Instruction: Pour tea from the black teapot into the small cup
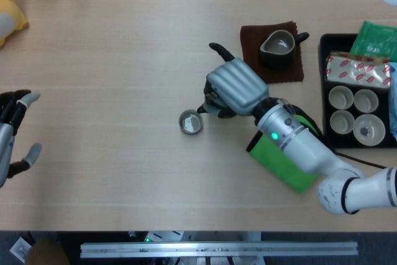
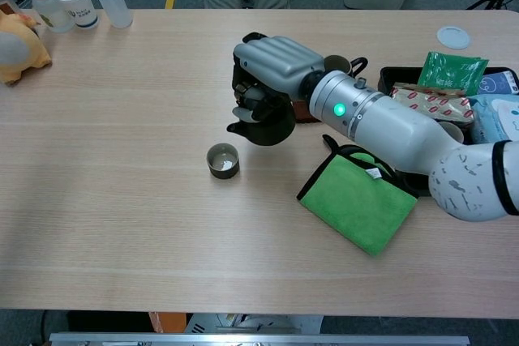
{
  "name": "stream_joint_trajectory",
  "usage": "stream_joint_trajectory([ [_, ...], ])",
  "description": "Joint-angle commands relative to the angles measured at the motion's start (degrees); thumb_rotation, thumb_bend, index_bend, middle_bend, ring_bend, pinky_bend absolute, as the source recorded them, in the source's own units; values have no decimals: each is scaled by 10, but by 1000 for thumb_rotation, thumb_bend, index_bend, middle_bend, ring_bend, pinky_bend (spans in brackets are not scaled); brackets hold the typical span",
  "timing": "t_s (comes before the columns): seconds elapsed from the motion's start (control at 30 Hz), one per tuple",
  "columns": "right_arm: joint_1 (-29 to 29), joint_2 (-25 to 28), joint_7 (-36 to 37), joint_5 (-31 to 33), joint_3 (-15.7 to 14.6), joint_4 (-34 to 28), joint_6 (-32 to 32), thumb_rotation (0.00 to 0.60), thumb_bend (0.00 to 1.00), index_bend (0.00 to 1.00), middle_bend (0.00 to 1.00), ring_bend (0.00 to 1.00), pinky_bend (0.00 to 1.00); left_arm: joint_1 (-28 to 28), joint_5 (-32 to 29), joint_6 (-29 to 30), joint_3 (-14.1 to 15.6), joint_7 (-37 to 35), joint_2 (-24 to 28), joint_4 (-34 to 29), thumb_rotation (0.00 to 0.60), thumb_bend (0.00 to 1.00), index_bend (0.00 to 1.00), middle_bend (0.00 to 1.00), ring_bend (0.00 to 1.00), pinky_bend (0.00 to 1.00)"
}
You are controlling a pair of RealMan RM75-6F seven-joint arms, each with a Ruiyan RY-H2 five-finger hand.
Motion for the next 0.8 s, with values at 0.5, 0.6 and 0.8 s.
stream_joint_trajectory([
  [0.5,64,-36,-78,38,-14,41,-16,598,319,1000,909,855,0,27,19,9,-11,-18,0,3,600,265,158,187,161,206],
  [0.6,73,-37,-92,43,-17,42,-16,599,320,1000,909,855,0,31,23,9,-12,-19,0,2,600,265,158,187,161,205],
  [0.8,85,-36,-108,57,-19,41,-13,599,320,1000,909,855,0,36,30,9,-15,-19,0,1,600,265,157,187,161,205],
])
